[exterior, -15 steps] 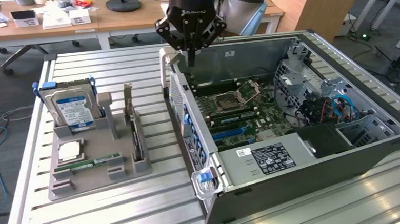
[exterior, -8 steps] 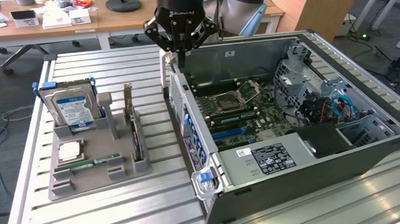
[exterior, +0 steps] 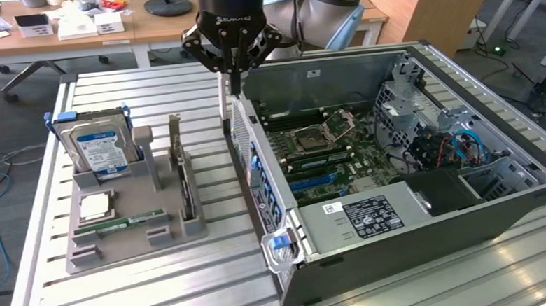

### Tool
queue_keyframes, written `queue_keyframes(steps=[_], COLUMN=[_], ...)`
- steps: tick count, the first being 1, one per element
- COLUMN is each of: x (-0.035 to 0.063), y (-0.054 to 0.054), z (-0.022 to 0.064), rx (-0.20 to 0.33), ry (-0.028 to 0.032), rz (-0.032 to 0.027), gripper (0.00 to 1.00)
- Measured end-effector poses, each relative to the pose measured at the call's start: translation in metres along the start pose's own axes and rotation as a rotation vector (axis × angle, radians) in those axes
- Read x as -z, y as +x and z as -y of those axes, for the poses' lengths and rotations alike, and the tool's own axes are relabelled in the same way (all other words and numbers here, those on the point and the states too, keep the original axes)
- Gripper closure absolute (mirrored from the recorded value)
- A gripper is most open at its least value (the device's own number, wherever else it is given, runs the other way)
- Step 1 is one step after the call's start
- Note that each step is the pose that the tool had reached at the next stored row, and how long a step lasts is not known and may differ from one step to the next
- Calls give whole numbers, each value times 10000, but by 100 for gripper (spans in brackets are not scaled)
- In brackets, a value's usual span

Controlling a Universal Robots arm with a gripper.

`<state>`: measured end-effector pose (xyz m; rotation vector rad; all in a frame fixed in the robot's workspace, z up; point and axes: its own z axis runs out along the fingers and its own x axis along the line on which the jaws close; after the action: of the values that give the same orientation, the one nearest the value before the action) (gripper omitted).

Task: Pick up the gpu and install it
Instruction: 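Reach for the gpu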

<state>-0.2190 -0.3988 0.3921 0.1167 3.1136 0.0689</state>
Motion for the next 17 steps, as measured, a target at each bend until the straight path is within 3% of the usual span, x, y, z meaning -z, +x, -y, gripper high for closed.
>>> queue_keyframes(steps=[17], x=[-2], y=[398], z=[29], rx=[0], ry=[0], rz=[0], gripper=[89])
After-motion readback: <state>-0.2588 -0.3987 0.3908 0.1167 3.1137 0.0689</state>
